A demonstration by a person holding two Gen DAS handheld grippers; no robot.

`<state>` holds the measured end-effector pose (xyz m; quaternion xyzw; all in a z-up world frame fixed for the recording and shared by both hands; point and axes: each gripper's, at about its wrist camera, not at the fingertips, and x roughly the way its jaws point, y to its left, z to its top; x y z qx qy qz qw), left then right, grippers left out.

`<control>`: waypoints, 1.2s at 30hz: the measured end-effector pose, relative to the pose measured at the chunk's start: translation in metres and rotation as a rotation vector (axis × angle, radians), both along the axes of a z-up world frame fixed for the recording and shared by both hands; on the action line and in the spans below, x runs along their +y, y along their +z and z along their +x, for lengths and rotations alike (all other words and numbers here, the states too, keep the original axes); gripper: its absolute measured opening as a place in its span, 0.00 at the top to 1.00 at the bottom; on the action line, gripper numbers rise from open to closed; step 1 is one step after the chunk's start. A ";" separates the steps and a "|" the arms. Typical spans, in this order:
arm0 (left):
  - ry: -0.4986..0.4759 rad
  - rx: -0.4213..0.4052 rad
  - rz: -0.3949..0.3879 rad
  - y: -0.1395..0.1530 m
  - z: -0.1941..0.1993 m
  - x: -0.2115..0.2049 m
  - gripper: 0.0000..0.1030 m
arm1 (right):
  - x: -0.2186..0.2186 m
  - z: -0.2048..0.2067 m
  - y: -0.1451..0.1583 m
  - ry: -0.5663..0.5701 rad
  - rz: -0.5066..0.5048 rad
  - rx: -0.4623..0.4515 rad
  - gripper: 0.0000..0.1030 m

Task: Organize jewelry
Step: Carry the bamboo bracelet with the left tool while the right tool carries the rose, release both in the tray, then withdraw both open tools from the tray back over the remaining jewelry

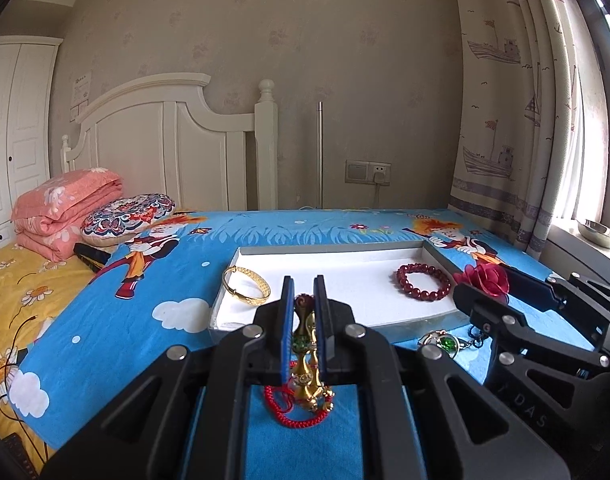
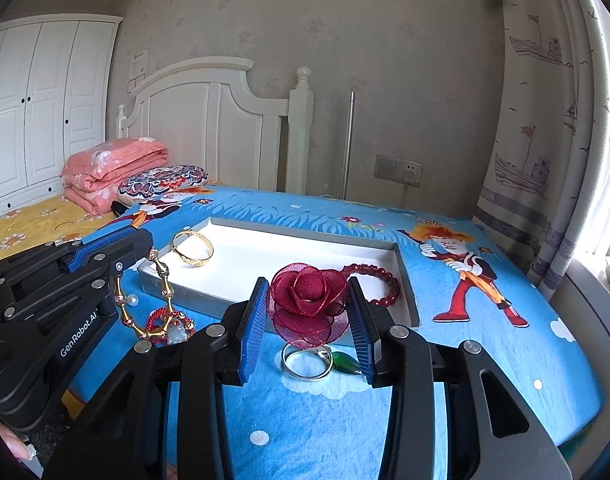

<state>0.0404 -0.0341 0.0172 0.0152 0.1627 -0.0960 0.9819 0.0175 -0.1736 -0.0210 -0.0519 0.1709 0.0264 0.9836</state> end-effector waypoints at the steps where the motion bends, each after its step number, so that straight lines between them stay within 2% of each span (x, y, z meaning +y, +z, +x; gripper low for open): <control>1: -0.009 0.009 -0.003 0.002 0.004 0.000 0.91 | 0.000 0.005 0.000 -0.003 0.001 0.006 0.63; 8: 0.014 0.048 0.002 0.008 0.047 0.005 0.91 | -0.009 0.046 0.003 -0.034 0.028 0.050 0.63; 23: 0.076 0.057 0.050 0.029 0.133 -0.014 0.91 | -0.003 0.136 0.011 -0.083 0.009 0.132 0.63; 29: 0.084 0.107 0.072 0.022 0.164 -0.021 0.91 | -0.005 0.171 0.002 -0.089 0.029 0.220 0.62; 30: 0.078 0.125 0.080 0.020 0.168 -0.023 0.90 | -0.005 0.176 0.000 -0.088 0.032 0.235 0.62; 31: 0.082 0.129 0.085 0.018 0.171 -0.023 0.90 | -0.005 0.179 -0.001 -0.092 0.028 0.243 0.55; 32: 0.088 0.133 0.088 0.015 0.173 -0.023 0.89 | -0.005 0.180 -0.002 -0.099 0.025 0.242 0.43; 34: 0.089 0.159 0.086 0.011 0.178 -0.021 0.80 | -0.007 0.180 -0.001 -0.101 0.032 0.236 0.38; 36: 0.100 0.165 0.071 0.009 0.178 -0.017 0.56 | -0.006 0.179 -0.001 -0.101 0.021 0.235 0.38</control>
